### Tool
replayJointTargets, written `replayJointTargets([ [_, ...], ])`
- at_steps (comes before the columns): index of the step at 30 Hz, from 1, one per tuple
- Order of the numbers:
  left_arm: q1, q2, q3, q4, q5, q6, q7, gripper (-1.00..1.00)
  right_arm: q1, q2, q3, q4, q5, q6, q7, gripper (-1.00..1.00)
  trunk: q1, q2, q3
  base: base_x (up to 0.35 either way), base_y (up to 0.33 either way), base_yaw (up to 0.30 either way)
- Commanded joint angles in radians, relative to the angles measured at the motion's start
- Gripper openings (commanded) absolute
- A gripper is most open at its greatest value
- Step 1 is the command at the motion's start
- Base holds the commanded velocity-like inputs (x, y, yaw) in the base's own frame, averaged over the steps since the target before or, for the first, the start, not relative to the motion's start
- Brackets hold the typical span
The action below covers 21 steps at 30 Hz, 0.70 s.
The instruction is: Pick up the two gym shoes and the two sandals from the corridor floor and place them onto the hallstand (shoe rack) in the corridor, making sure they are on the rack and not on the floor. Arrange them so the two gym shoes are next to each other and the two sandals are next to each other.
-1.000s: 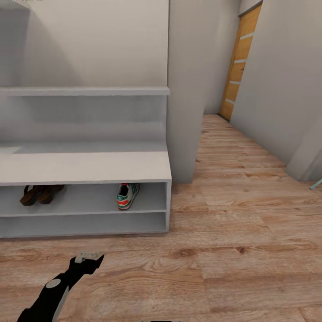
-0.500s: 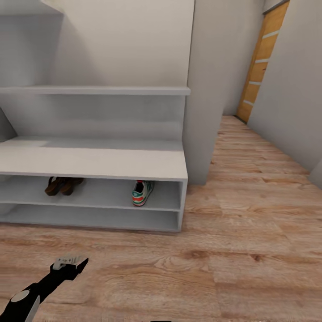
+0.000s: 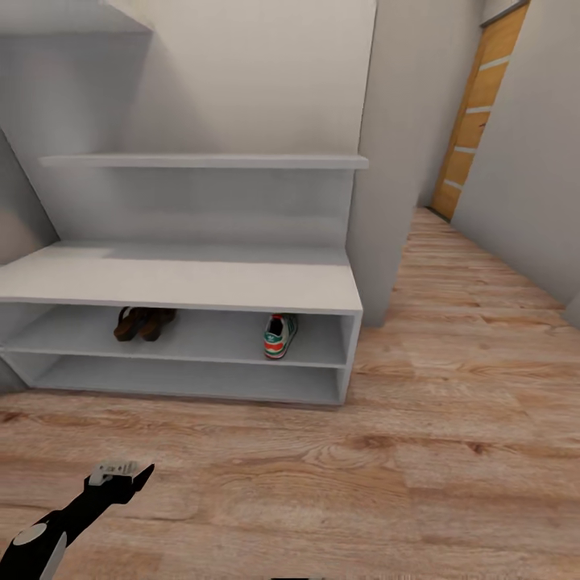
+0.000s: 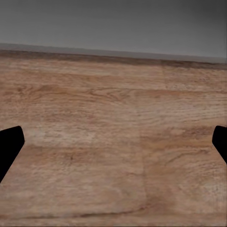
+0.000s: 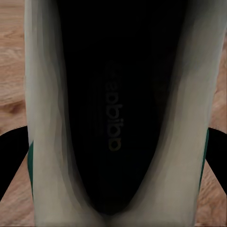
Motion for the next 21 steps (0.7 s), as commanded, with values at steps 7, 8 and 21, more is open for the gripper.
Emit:
replayJointTargets([
  [7,-0.001,-0.001,0.004,0.001,-0.009,-0.007,-0.005,1.0,-0.001,0.0,-0.002,0.0,0.001,-0.003,0.005,-1.0,0.0,0.0,-0.001,-0.127,0.288,0.0],
  [8,-0.001,-0.001,0.004,0.001,-0.01,-0.007,-0.005,1.0,-0.001,0.0,-0.002,0.0,0.001,-0.003,0.006,-1.0,0.0,0.0,-0.001,-0.113,0.291,0.0],
  [21,-0.001,-0.001,0.002,0.001,-0.008,-0.008,-0.005,1.0,-0.001,0.0,-0.002,0.0,0.001,-0.003,0.006,-1.0,0.0,0.0,-0.001,-0.08,0.297,0.0],
])
